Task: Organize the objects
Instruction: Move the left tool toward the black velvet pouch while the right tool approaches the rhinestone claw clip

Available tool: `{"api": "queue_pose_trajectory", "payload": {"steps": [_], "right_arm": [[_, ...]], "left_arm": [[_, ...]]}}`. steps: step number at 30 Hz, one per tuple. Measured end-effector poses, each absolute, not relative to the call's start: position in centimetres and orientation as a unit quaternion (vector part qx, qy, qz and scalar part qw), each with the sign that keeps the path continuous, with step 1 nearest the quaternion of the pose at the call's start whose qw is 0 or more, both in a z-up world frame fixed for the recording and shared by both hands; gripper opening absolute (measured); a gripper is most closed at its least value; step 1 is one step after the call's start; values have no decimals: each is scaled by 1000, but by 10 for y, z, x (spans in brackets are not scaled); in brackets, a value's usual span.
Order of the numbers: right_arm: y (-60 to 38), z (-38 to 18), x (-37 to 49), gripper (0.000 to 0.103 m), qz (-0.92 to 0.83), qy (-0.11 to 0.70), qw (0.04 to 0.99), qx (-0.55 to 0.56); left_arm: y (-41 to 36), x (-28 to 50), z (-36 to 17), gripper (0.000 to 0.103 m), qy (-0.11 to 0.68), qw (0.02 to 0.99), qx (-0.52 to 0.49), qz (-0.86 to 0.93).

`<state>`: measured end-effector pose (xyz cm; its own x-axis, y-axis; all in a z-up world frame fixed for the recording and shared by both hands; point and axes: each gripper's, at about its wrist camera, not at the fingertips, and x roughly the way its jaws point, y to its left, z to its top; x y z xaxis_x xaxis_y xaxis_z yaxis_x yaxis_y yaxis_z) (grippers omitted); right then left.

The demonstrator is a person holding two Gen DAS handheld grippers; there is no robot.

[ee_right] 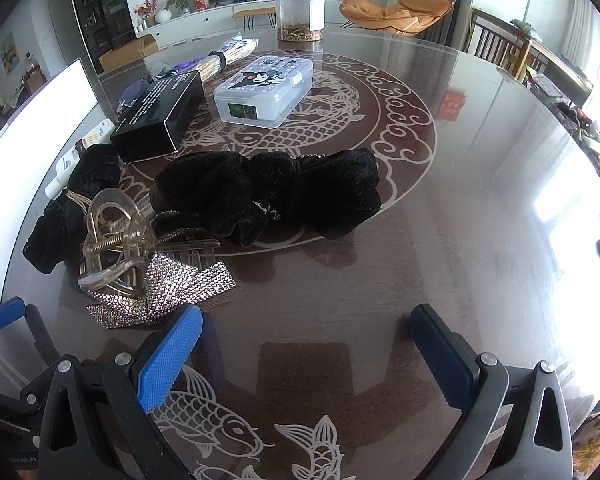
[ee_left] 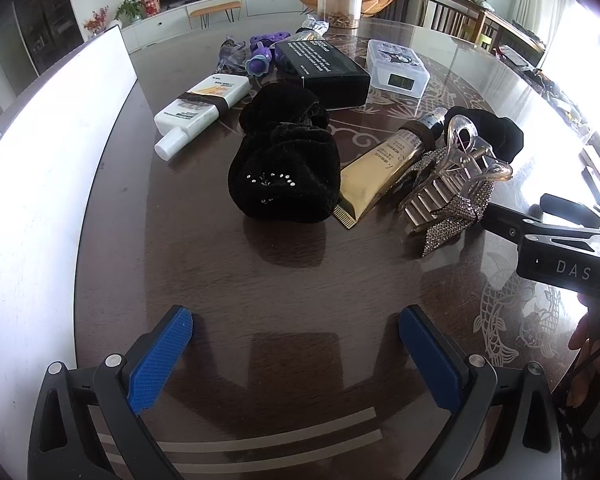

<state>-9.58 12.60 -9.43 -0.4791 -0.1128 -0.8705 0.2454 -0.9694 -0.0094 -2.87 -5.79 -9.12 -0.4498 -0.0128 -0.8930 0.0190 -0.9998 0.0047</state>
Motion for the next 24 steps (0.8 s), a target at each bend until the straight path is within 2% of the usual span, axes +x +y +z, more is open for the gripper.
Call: {"api": "queue_pose_trajectory", "payload": {"steps": [17, 24], "right_arm": [[125, -96, -95, 103, -865, 64, 103, 487], [126, -96, -95, 103, -865, 64, 103, 486]], "left_arm": [[-65, -5, -91, 103, -18, -28, 521, -853], [-79, -18, -83, 103, 22, -20, 523, -852]]}}
